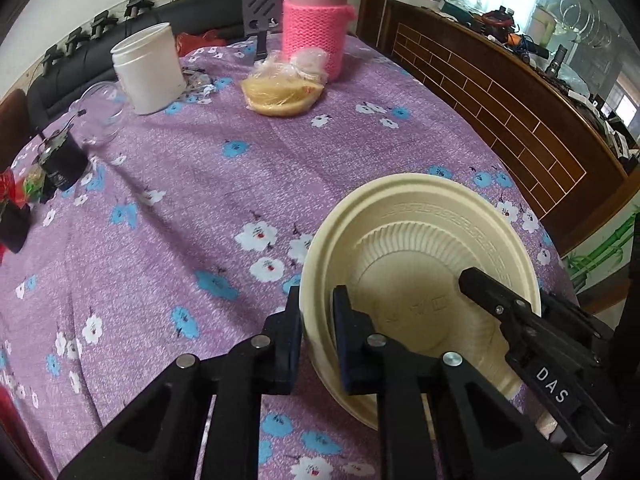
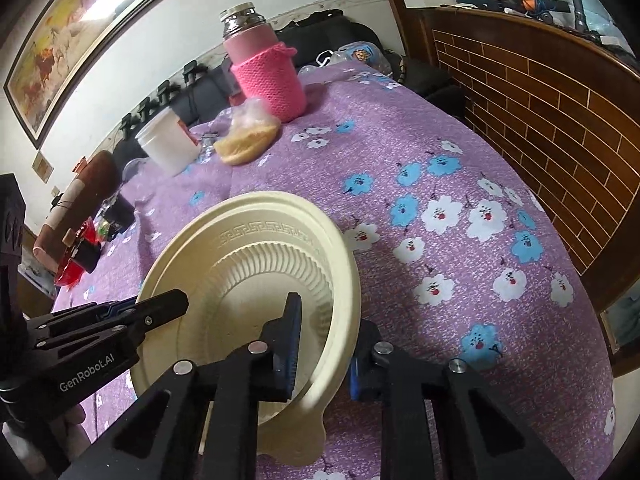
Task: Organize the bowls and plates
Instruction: 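Grip the rim of the remaining beige bowl with the right tool and lift, then lower the beige bowl onto the white bowl on the stack and release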
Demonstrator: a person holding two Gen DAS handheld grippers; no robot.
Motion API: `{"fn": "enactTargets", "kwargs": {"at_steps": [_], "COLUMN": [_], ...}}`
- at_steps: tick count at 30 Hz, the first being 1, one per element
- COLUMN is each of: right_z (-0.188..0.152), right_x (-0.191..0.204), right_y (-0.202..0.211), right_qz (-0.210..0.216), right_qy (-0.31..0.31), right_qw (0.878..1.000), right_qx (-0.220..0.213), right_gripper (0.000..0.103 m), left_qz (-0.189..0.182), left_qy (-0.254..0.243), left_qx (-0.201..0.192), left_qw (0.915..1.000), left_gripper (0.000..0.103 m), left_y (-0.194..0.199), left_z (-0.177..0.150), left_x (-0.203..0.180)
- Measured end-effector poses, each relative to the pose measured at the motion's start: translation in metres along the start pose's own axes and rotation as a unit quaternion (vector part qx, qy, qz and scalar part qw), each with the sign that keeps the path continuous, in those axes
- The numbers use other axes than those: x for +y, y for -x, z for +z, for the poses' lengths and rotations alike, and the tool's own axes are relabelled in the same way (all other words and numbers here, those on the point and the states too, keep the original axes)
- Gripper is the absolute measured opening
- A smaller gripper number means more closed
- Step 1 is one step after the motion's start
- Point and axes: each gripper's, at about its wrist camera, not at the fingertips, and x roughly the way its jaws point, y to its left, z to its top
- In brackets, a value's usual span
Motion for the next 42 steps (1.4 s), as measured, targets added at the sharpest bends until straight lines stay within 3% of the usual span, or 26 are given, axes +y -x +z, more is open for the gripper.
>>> {"fn": "enactTargets", "kwargs": {"at_steps": [12, 26, 35, 42], "right_z": [-0.014, -0.048, -0.089, -0.116], "right_x": [0.069, 0.208, 0.314, 0.388], "right_y": [0.02, 0.068, 0.075, 0.076], "right_qz": [0.047, 0.097, 0.146, 0.177], "right_qy": [0.064, 0.161, 0.228, 0.271], "right_qw": [0.997, 0.982, 0.963, 0.946], "right_qx": [0.003, -0.009, 0.001, 0.01], "right_gripper": [0.019, 0.02, 0.02, 0.021], "left_qz": [0.02, 0.044, 0.07, 0.103], "left_qy": [0.039, 0.124, 0.211, 0.272], "left_qx": [-0.047, -0.121, -0.153, -0.192], "left_qw": [0.9979, 0.9838, 0.963, 0.9374], "left_gripper": [0.015, 0.015, 0.015, 0.015], "left_y": [0.079, 0.191, 0.247, 0.294], "left_z": [-0.033, -0.109, -0.174, -0.221], "left_x": [0.048, 0.142, 0.227, 0.284]}}
